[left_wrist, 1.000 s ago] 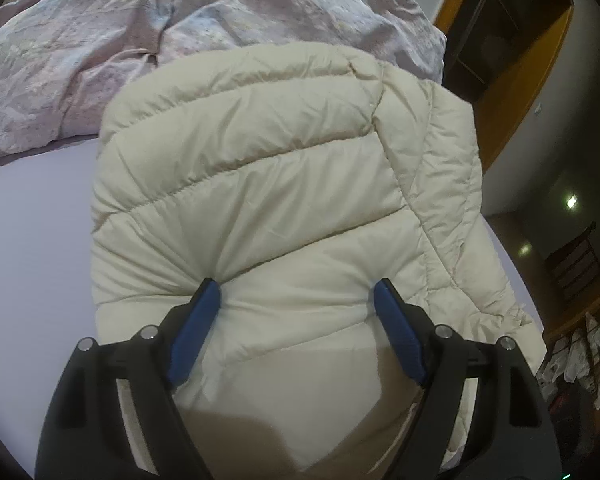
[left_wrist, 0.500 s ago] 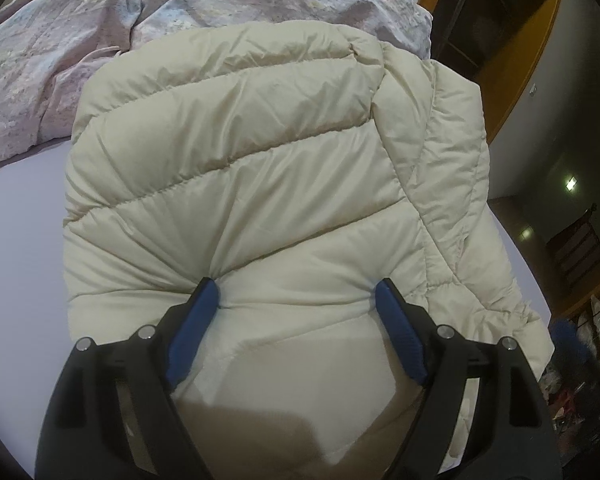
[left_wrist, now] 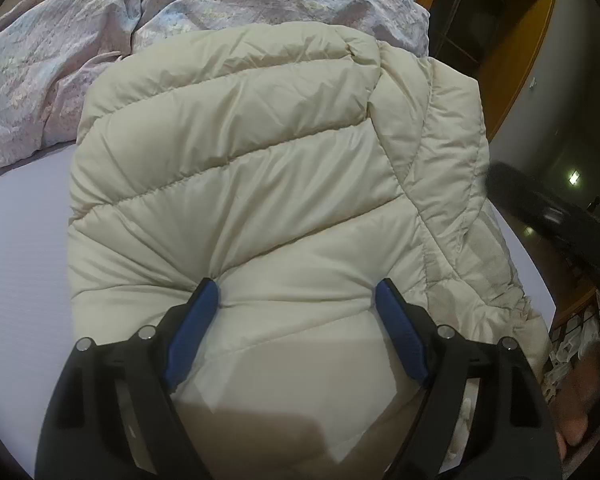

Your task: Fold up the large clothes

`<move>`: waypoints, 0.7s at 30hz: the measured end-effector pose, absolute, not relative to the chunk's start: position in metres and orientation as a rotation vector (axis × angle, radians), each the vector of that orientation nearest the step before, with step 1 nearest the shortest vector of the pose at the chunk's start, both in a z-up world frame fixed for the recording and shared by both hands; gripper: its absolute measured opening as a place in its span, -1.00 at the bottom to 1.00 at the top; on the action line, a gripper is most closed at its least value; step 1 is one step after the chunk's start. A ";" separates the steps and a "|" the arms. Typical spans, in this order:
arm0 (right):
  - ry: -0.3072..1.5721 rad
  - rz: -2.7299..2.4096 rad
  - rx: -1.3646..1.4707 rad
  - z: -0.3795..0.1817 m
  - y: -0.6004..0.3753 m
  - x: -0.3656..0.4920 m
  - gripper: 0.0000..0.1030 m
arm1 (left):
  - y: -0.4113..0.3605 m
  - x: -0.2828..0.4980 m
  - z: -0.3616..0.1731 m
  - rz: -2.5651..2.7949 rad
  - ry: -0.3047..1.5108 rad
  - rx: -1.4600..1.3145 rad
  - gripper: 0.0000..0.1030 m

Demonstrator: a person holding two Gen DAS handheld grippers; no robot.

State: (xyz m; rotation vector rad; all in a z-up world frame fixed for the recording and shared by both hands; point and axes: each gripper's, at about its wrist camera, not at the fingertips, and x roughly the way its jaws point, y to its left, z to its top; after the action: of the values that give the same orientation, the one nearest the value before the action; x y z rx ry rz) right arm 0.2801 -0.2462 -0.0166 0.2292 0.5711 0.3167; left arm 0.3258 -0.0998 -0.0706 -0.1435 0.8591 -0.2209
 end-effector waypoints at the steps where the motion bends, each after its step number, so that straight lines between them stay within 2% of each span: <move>1: 0.580 0.317 0.226 -0.019 -0.245 0.284 -0.38 | -0.100 0.325 -0.070 -0.221 0.859 -0.144 0.55; 6: 0.663 0.273 0.221 -0.041 -0.246 0.305 -0.51 | -0.097 0.321 -0.068 -0.218 0.853 -0.150 0.55; 8: 0.698 0.247 0.219 -0.051 -0.248 0.310 -0.54 | -0.093 0.319 -0.065 -0.220 0.854 -0.165 0.48; 12: 0.725 0.218 0.207 -0.066 -0.251 0.315 -0.54 | -0.079 0.315 -0.052 -0.237 0.855 -0.217 0.37; 21: 0.756 0.190 0.209 -0.084 -0.256 0.323 -0.54 | -0.047 0.334 -0.030 -0.151 0.830 -0.224 0.37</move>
State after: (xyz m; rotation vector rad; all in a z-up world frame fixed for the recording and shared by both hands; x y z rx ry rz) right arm 0.3226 -0.2558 -0.0838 0.2088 0.7564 0.1903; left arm 0.3337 -0.0475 -0.0304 -0.2241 0.8296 -0.1515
